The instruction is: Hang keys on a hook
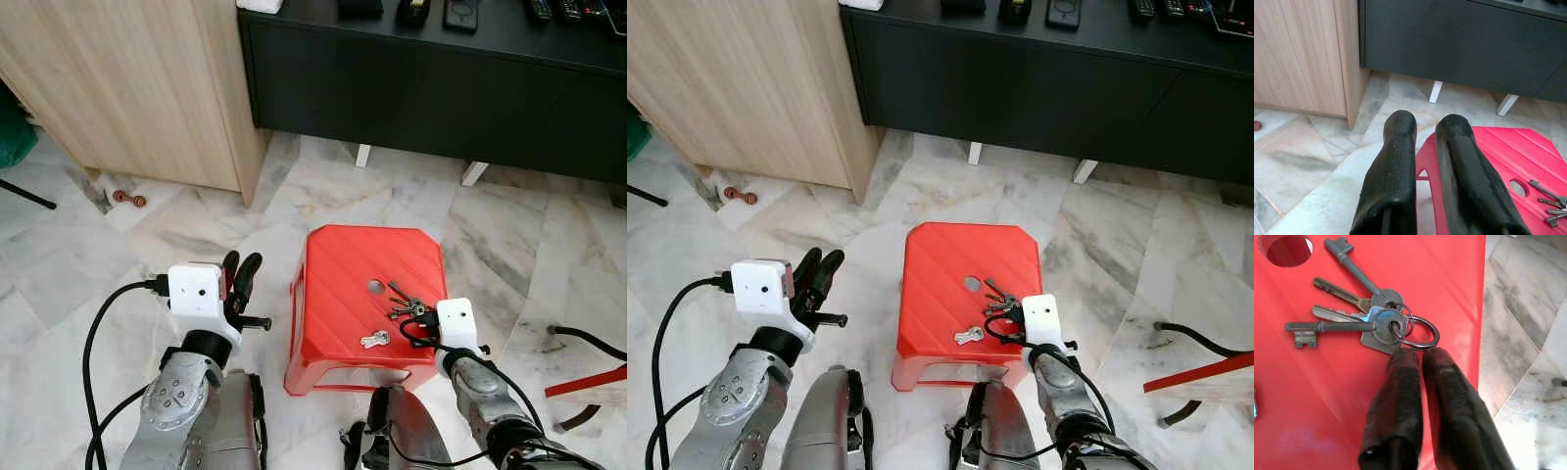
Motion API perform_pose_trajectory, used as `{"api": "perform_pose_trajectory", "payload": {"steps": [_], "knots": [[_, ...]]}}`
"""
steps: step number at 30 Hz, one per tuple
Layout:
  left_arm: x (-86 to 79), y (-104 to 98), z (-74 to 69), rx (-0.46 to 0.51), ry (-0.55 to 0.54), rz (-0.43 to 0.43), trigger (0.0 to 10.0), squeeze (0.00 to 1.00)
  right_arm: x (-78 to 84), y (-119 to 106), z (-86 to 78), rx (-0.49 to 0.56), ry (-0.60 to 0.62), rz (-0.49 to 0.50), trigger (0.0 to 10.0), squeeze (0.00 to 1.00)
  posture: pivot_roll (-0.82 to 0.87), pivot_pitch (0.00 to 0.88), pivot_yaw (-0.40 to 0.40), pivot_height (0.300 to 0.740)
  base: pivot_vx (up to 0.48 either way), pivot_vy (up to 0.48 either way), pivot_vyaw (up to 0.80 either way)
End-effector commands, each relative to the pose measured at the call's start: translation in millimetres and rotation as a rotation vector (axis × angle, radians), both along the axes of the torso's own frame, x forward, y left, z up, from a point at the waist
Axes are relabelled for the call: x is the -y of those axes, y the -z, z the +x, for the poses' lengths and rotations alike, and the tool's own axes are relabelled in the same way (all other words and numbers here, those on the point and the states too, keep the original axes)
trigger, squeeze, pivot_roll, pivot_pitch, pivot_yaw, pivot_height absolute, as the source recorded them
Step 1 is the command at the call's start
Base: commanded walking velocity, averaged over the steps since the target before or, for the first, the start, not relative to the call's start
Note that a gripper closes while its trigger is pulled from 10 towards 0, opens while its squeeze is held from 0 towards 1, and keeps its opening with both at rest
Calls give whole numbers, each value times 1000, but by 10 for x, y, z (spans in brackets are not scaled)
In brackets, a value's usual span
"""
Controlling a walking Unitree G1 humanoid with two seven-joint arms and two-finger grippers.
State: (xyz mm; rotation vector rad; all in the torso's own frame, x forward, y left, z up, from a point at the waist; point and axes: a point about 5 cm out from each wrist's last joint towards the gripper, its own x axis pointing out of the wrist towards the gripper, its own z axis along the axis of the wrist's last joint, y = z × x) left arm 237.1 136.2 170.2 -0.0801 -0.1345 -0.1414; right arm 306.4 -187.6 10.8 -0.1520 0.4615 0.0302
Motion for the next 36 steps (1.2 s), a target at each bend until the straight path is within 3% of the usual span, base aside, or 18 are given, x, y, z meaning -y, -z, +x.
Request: {"api": "perform_pose_trajectory", "payload": {"steps": [1,8,17,18,19,22,24,25,26,28,36], "knots": [[7,26,-20,-22,6,2,10000,0,1,83,-81,-25,2,17,0,0,237,325,-76,635,0,0,0],[7,45,14,-25,10,7,10000,0,-103,-25,-17,74,-55,99,0,0,226,308,-75,635,0,0,0],[13,34,80,-13,18,8,10000,0,-37,20,-115,99,-49,128,0,0,214,289,-73,635,0,0,0],[13,35,82,-13,18,8,10000,0,-29,30,-125,95,-38,131,8706,0,212,290,-72,635,0,0,0],[15,38,85,-13,19,8,10000,0,-20,42,-135,91,-20,141,10000,0,212,288,-70,635,0,0,0],[29,35,94,-12,24,8,10000,0,-3,27,-119,97,7,168,10000,0,218,288,-68,635,0,0,0],[32,30,96,-10,24,7,10000,0,-12,7,-96,97,-21,135,10000,0,220,288,-68,635,0,0,0],[31,23,99,-8,24,7,10000,0,-22,-16,-67,91,-70,64,10000,0,223,288,-68,635,0,0,0],[28,22,99,-8,25,8,10000,0,-25,-44,-36,92,-104,9,10000,1000,222,288,-70,635,0,0,0],[19,24,96,-7,23,8,10000,0,-14,-100,28,91,-123,-40,10000,1000,223,287,-71,635,0,0,0],[29,25,72,-9,18,1,10000,0,-56,-316,247,119,-140,-49,10000,1000,229,296,-75,635,0,0,0]]}}
